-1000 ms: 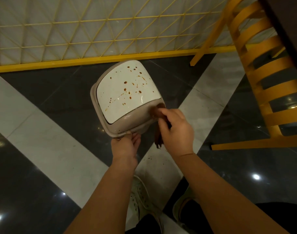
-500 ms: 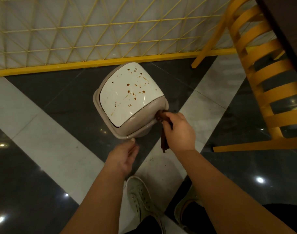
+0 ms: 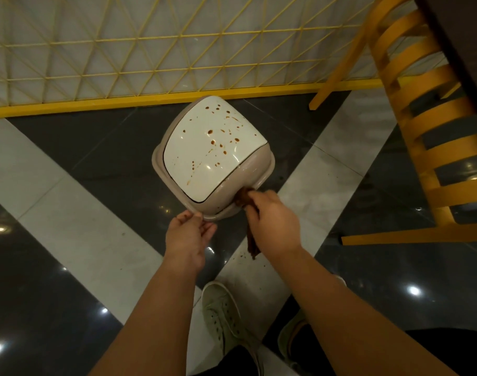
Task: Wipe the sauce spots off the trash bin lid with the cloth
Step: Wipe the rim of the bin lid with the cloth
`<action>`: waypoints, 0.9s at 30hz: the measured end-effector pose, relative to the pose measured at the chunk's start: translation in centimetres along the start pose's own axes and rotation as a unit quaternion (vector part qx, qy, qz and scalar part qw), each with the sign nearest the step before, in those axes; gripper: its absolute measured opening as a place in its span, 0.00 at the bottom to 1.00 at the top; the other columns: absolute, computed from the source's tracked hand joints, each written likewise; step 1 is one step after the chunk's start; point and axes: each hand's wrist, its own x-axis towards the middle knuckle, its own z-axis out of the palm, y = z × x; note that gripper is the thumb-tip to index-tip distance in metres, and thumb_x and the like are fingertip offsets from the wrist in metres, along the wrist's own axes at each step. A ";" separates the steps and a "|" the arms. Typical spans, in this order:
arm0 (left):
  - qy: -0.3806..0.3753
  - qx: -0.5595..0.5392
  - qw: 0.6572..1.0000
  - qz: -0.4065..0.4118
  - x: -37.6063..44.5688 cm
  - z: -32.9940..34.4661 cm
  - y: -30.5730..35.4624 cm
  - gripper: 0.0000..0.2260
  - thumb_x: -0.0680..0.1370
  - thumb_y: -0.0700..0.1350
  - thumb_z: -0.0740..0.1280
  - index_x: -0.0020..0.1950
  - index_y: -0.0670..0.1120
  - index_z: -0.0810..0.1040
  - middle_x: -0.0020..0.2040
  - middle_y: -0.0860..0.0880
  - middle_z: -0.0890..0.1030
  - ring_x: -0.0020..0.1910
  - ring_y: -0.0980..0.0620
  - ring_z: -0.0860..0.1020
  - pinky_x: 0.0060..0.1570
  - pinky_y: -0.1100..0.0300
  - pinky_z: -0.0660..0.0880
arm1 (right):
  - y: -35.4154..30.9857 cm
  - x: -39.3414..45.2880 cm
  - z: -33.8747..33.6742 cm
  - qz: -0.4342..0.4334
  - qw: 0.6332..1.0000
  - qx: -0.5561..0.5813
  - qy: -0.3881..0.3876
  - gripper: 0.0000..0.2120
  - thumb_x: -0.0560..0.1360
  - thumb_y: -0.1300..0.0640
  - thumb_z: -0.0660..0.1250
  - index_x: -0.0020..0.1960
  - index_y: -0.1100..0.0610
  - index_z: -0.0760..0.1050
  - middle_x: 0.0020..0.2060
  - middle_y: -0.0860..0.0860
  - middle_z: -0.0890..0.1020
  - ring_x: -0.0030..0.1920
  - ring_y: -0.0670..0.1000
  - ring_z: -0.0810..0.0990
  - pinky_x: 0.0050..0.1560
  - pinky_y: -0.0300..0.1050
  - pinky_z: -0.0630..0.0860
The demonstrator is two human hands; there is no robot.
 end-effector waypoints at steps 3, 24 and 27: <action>-0.005 0.014 1.000 -0.002 -0.2 0.0 -0.2 0.13 0.80 0.36 0.61 0.65 0.42 0.70 0.58 0.40 0.79 0.54 0.45 0.80 0.51 0.53 0.78 | 0.6 0.4 -1.0 -0.018 1.000 -0.019 -0.016 0.12 0.79 0.53 0.59 0.61 0.48 0.75 0.51 0.51 0.76 0.42 0.49 0.77 0.44 0.43 0.77; -0.024 -0.006 1.000 -0.001 -0.6 0.9 -0.4 0.11 0.80 0.36 0.61 0.62 0.46 0.68 0.56 0.41 0.79 0.53 0.45 0.81 0.57 0.49 0.77 | 0.1 0.0 0.3 -0.041 0.999 -0.005 -0.018 0.12 0.79 0.52 0.61 0.61 0.49 0.75 0.51 0.49 0.77 0.44 0.47 0.78 0.44 0.37 0.75; -0.031 -0.002 1.000 0.006 -0.4 0.7 -0.6 0.11 0.81 0.35 0.60 0.61 0.46 0.67 0.56 0.41 0.78 0.53 0.44 0.81 0.58 0.48 0.77 | 1.0 1.3 -0.7 -0.031 0.999 -0.018 -0.010 0.12 0.79 0.52 0.60 0.60 0.46 0.75 0.50 0.49 0.76 0.43 0.47 0.77 0.44 0.38 0.74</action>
